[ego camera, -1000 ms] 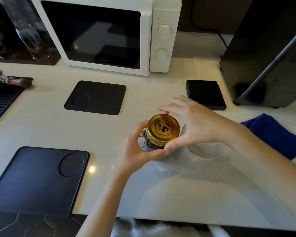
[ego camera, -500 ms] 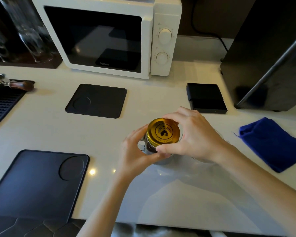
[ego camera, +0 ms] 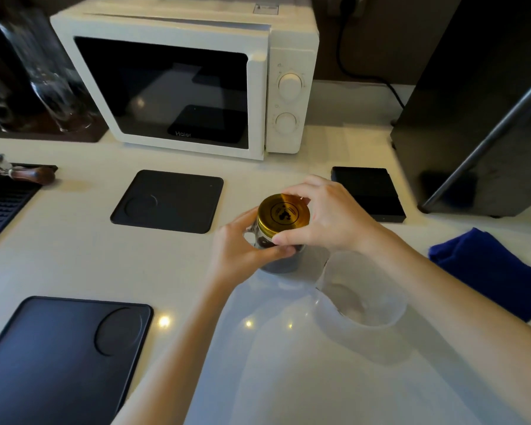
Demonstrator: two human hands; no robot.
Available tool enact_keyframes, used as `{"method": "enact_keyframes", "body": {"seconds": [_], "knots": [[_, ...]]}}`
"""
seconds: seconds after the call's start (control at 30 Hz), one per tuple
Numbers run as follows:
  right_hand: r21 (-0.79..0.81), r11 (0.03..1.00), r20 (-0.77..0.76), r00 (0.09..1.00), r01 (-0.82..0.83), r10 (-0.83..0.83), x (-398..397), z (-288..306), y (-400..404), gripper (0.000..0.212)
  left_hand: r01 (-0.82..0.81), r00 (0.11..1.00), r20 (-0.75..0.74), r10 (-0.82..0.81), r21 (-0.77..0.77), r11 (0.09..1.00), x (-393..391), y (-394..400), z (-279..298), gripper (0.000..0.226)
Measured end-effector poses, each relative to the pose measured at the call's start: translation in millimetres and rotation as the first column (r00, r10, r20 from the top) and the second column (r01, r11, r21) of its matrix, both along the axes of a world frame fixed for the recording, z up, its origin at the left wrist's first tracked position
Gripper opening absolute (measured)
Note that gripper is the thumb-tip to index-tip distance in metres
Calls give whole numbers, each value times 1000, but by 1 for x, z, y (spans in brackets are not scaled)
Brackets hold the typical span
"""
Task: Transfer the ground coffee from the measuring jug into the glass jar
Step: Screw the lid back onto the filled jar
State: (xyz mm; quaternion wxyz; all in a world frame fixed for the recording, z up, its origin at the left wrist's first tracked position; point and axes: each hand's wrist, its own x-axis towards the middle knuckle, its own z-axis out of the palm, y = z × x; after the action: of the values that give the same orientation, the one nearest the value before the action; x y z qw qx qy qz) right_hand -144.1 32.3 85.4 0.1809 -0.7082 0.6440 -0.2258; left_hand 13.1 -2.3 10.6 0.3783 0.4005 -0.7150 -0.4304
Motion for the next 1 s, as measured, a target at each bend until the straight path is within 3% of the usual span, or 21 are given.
{"method": "enact_keyframes", "body": {"seconds": [0.33,0.73,0.87,1.0], "knots": [[11,1000,60,998,2,-3,-15,1,-46,59,-19,995,98,20,-7,1000,-17,-47,7,57],[17,1000,106,994,-10,8,-20,-6,-51,64,-2,995,103,3,-12,1000,-21,-52,4,57],[63,998,83,996,2,-7,-21,-4,-46,80,-18,981,193,23,-28,999,-21,-51,-1,73],[88,995,172,983,51,-65,-30,5,-25,59,-48,969,243,49,-8,999,-22,-44,-7,89]]}}
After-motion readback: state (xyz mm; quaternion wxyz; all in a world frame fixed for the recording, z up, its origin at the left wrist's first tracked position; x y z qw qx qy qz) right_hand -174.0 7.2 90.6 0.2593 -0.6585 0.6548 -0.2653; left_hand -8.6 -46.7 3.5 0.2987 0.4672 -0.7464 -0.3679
